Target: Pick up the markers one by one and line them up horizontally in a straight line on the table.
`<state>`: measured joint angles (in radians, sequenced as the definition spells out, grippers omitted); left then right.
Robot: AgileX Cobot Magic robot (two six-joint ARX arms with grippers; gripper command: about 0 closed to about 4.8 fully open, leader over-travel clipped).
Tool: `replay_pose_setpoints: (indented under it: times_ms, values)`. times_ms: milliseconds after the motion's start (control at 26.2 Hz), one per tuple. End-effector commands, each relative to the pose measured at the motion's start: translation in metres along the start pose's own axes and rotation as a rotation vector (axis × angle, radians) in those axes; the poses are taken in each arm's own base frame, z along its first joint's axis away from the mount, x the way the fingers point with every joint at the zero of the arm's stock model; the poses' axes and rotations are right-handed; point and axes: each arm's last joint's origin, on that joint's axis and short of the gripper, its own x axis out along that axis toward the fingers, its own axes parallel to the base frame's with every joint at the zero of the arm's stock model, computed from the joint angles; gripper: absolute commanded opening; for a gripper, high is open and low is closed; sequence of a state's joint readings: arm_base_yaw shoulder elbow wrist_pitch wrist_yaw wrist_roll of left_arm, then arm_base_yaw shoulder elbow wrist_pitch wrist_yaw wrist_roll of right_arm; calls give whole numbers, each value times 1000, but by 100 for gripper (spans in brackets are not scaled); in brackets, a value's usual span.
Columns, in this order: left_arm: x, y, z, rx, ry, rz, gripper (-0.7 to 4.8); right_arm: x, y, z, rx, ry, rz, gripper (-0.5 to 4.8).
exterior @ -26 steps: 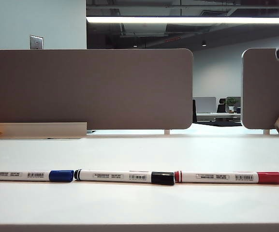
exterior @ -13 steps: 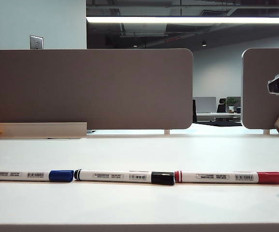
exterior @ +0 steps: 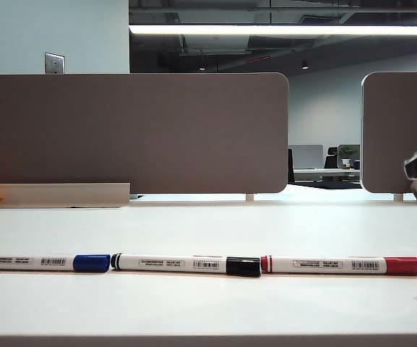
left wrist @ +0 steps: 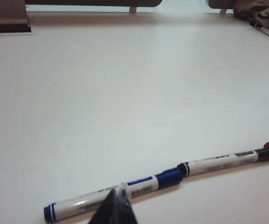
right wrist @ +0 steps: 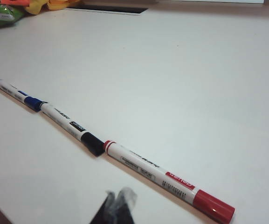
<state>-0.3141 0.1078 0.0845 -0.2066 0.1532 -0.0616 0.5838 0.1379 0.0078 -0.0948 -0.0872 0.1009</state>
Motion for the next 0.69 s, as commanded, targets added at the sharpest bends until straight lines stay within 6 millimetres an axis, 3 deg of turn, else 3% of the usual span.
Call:
replay_pose_setpoints:
  times_ms: [38,686]
  values:
    - [1,1,-4,-7,27,4,-5,1,0,-1,4,-3,-3,-1]
    - [1,1,-5,-4,30,3,-5,1,0,-1,4,-3,-4,-1]
